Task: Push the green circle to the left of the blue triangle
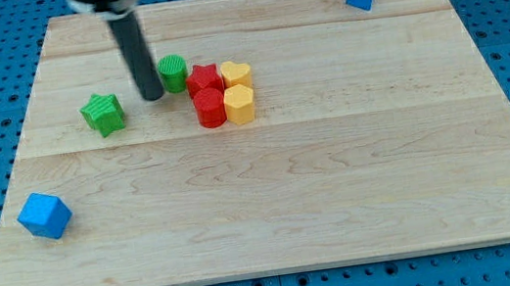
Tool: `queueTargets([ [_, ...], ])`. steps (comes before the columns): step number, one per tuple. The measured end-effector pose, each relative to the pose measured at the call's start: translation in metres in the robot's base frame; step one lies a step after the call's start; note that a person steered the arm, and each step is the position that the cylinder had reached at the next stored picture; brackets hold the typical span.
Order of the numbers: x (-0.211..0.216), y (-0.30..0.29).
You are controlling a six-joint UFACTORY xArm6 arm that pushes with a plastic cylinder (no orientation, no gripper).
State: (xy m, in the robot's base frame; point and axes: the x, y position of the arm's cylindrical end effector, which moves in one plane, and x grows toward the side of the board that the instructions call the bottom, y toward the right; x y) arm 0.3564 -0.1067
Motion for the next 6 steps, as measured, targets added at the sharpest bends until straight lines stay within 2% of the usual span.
queueTargets([
  [1,-0.031,0.062],
  [3,-0.063,0.030],
  [4,-0.084,0.152],
  [5,-0.097,0.212],
  [6,-0.096,0.117],
])
